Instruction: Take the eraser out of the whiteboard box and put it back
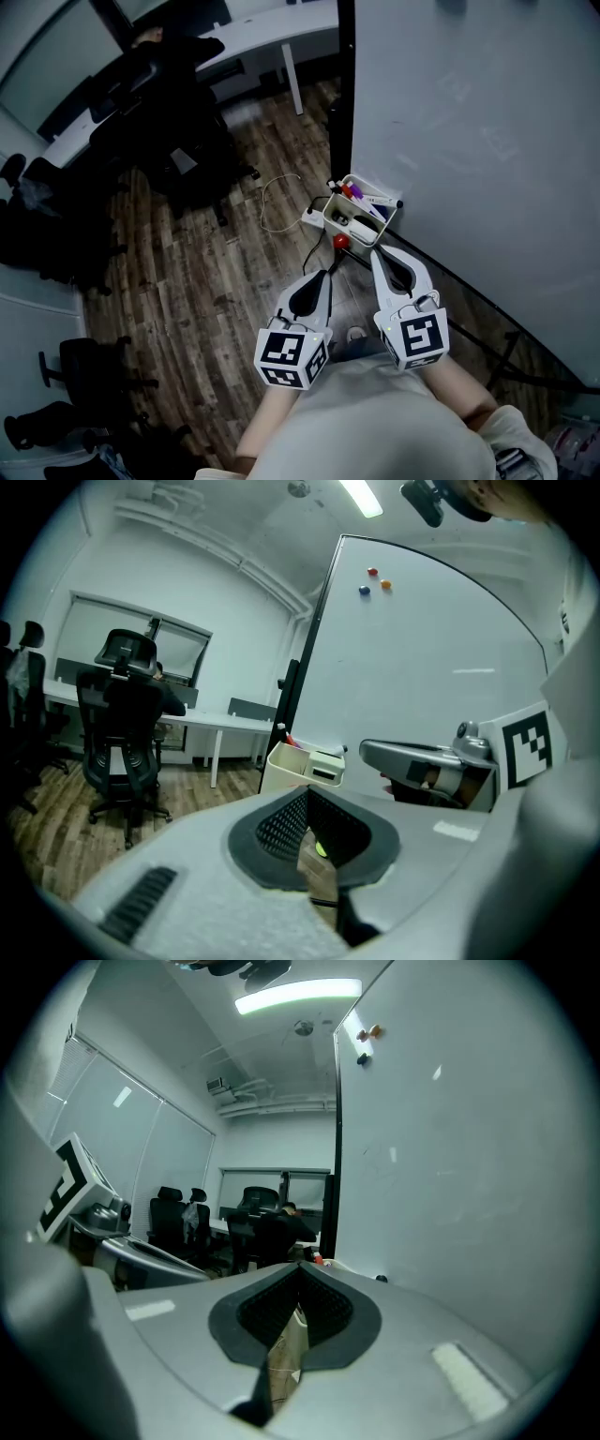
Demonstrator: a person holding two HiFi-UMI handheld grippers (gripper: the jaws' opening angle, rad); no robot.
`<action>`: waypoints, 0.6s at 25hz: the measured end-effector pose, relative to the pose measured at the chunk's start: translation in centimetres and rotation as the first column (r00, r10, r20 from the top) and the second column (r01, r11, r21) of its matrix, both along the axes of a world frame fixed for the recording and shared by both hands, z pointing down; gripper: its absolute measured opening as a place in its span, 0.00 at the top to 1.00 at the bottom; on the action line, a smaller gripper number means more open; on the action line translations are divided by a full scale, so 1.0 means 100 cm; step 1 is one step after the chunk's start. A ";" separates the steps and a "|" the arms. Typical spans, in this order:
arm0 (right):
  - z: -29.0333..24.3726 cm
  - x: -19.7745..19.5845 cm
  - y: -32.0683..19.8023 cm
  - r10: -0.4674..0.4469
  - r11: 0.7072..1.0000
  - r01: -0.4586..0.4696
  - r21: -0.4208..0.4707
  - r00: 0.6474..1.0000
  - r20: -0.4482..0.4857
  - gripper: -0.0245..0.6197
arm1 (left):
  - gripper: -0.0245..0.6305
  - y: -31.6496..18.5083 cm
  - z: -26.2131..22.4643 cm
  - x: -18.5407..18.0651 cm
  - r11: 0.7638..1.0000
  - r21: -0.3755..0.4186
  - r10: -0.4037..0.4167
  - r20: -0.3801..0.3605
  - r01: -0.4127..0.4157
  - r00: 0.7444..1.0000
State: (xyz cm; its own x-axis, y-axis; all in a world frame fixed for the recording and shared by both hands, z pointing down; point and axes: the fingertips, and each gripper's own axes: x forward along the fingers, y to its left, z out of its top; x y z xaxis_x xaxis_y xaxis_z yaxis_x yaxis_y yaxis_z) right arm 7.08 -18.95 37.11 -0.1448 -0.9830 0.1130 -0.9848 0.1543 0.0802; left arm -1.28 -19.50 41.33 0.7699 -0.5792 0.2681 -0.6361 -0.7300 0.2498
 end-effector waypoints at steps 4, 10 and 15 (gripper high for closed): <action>0.001 0.002 0.008 0.032 0.999 -0.032 -0.005 0.999 0.002 0.96 | 0.96 0.005 0.000 0.002 0.999 0.000 0.036 0.003 -0.036 0.999; 0.005 0.000 0.021 0.066 0.998 -0.065 -0.023 0.998 0.016 0.96 | 0.96 0.012 0.000 0.000 0.997 0.003 0.078 0.010 -0.078 0.997; 0.006 -0.005 0.029 0.083 0.996 -0.083 -0.028 0.996 0.023 0.96 | 0.96 0.016 0.000 -0.003 0.995 0.003 0.102 0.013 -0.102 0.995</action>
State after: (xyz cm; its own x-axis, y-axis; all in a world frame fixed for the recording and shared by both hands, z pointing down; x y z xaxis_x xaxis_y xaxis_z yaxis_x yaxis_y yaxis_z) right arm 6.62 -16.01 37.76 -0.0660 -0.9884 0.1368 -0.9958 0.0739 0.0533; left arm -1.63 -17.91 41.35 0.8214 -0.4989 0.2764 -0.5616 -0.7919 0.2396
